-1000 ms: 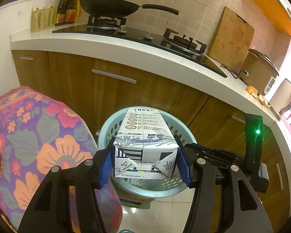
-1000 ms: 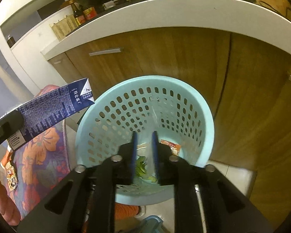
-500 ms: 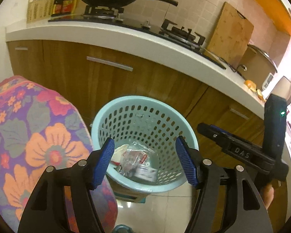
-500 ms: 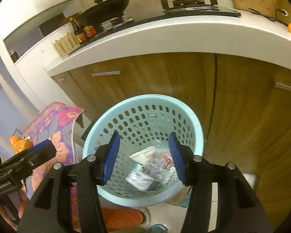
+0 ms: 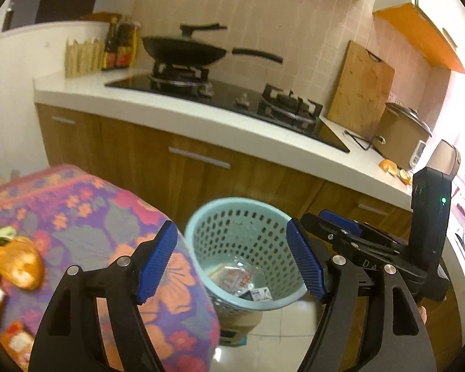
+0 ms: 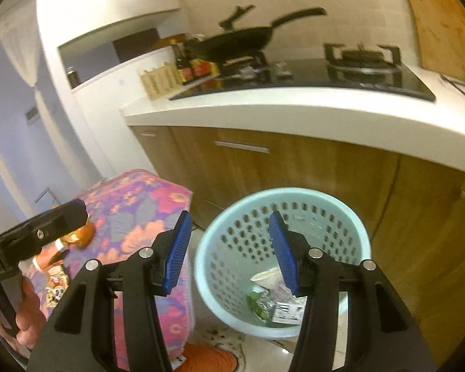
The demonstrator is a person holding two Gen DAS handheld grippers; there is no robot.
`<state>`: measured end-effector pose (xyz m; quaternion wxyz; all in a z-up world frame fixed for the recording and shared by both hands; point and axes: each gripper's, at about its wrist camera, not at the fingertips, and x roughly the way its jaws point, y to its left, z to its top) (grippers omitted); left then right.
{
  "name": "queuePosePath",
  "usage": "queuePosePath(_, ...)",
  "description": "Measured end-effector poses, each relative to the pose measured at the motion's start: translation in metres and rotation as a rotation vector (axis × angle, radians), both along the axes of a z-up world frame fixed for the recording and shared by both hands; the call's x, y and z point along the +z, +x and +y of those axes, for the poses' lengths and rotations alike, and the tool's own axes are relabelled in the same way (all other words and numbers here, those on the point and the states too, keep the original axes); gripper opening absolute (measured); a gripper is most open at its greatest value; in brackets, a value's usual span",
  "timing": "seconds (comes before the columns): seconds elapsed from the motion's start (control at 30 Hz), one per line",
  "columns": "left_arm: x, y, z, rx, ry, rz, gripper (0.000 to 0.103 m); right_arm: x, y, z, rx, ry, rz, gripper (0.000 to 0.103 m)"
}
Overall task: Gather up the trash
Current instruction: 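Move both open tools back over the table toward the orange cup, then grasp the orange paper cup with the left tool while the right tool grasps the snack bag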
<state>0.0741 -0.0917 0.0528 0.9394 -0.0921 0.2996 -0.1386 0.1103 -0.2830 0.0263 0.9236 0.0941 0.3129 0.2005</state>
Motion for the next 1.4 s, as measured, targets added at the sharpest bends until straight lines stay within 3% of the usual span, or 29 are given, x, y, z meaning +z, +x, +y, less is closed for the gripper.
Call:
queuePosePath(0.33, 0.025, -0.057, 0.085, 0.143, 0.052, -0.076, 0.077, 0.018, -0.031, 0.080, 0.216, -0.010, -0.073, 0.048)
queuePosePath(0.47, 0.019, -0.086, 0.146, 0.272, 0.085, -0.061, 0.077, 0.014, -0.049, 0.140, 0.357, -0.038, -0.081, 0.048)
queuePosePath(0.77, -0.010, -0.118, 0.266, 0.537, 0.062, 0.017, 0.077, -0.013, -0.088, 0.266, 0.607, -0.139, -0.062, 0.049)
queuePosePath(0.9, -0.033, -0.113, 0.299, 0.577, 0.043, 0.087, 0.077, -0.026, -0.094, 0.300, 0.663, -0.171, -0.035, 0.051)
queuePosePath(1.1, -0.076, -0.093, 0.326, 0.558, -0.027, 0.226, 0.077, -0.042, -0.083, 0.324, 0.678, -0.198, 0.027, 0.061)
queuePosePath(1.3, -0.103, -0.086, 0.326, 0.528, -0.044, 0.310, 0.077, -0.050, -0.078, 0.332, 0.696, -0.209, 0.074, 0.062)
queuePosePath(1.4, -0.107, -0.088, 0.321, 0.512, -0.058, 0.311, 0.077, -0.053, -0.078, 0.336, 0.711, -0.237, 0.080, 0.062)
